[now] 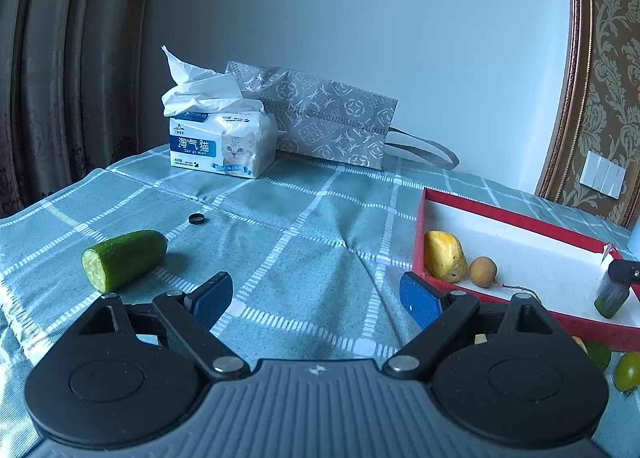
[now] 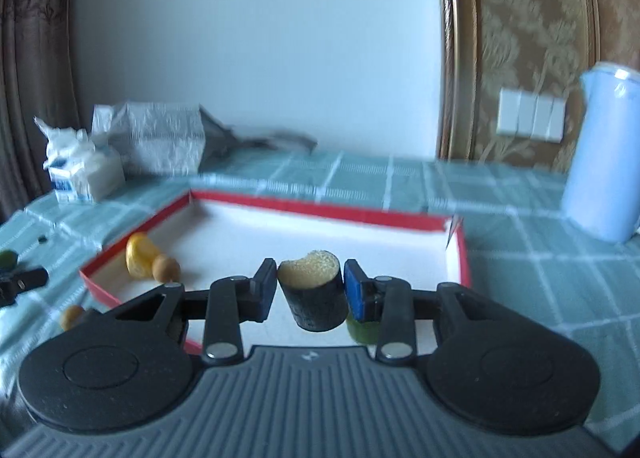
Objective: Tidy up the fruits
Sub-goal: 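Carry the dark sugarcane chunk into the tray and open the right gripper, then close the right gripper on a green lime beside the tray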
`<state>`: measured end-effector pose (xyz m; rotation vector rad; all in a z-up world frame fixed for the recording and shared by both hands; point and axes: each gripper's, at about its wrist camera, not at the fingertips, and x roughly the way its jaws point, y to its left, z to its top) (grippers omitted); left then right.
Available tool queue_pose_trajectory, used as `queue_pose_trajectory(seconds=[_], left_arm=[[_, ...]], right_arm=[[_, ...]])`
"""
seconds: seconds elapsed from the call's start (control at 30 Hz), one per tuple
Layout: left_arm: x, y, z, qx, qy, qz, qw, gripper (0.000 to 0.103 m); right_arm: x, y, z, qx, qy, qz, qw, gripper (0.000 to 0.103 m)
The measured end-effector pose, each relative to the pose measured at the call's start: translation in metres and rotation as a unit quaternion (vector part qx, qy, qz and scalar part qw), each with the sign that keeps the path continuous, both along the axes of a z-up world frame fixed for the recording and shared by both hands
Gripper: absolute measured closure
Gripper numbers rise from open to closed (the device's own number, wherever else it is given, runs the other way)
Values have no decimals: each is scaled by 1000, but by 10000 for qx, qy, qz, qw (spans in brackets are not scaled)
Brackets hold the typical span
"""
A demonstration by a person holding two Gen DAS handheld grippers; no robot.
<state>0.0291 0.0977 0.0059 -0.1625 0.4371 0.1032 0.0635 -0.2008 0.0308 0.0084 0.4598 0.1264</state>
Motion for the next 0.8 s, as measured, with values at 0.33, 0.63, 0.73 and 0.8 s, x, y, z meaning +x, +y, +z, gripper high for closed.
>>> queue_pose_trajectory(seconds=[0.33,0.63,0.73,0.8], left_arm=[[0,0,0,1,2,-2,10000,12],[0,1,-1,-23,14,21,10000,12],[0,1,-1,-22,21,15,10000,12],[0,0,-1,-17,29,-1,10000,12]], right_arm=[[-74,-18,-13,151,-42,109,9998,55],[-80,2,-30,-302,243,283,9988,56],[-70,2,-36,-241,437,320,9982,65],[-68,3,-38,-284,481,333,9979,66]])
